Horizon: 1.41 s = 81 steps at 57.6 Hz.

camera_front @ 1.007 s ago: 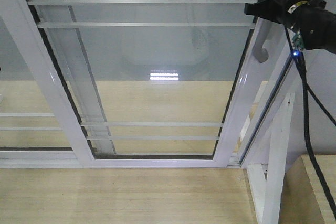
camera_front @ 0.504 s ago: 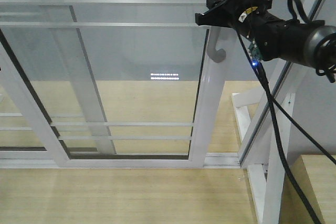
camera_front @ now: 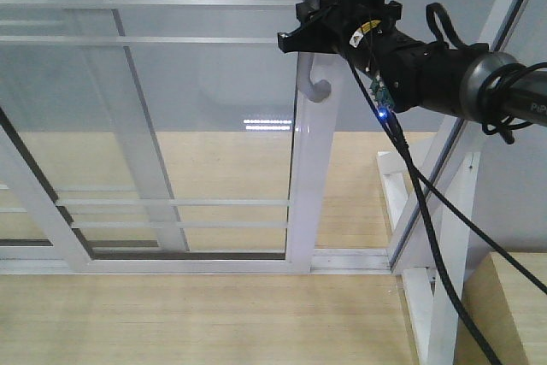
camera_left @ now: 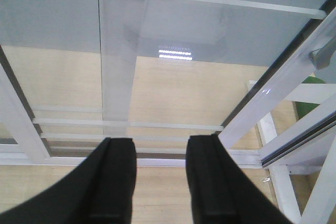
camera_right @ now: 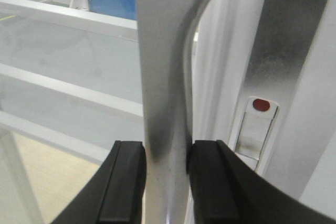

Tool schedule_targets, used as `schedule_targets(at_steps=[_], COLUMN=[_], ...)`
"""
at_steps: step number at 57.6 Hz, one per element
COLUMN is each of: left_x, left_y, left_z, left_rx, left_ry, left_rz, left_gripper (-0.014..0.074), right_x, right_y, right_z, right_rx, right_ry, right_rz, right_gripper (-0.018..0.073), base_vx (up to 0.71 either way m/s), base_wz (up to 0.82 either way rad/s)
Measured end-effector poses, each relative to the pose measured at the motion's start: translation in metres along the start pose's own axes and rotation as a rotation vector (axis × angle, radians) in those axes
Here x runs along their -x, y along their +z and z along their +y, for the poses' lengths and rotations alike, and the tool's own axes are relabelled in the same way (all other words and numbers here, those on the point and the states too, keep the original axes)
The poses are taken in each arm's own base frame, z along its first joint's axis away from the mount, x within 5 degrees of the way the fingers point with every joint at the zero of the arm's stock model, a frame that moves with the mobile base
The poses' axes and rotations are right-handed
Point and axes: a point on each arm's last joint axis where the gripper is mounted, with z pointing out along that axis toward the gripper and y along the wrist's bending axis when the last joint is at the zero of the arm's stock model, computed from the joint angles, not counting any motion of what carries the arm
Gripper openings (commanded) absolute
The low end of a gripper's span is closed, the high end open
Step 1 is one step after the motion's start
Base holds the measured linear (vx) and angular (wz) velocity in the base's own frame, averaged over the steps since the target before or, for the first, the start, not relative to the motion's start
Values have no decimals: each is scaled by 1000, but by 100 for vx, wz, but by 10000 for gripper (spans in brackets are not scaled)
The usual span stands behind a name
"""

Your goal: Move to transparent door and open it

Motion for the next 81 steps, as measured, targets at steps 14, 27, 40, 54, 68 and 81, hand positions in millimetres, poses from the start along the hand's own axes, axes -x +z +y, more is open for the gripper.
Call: schedule_targets(at_steps=[14,27,40,54,68,81], left_x=[0,0,0,1,1,0], left_y=[0,0,0,7,59,121], left_z=[0,0,0,-2,-10,-21], left_rx=[0,-1,-1,-27,-186,-355], left_ry=[0,-1,6,83,68,67], left_rz=[0,0,0,5,83,35], left_gripper=[376,376,376,378,411,441], right_x=[-2,25,69,59,49,49], right_y=[-2,-33,-98,-182,-246,-264], right_z=[24,23,-7,-42,-37,-35], right_rx=[60,80,26,-84,-88,-84], right_ry=[-38,-47,-21,55,60,59], right_rz=[36,163,157,236,298,300], right_gripper=[281,267,244,245,245,245], base_vx=[0,0,0,0,0,0], base_wz=[0,0,0,0,0,0])
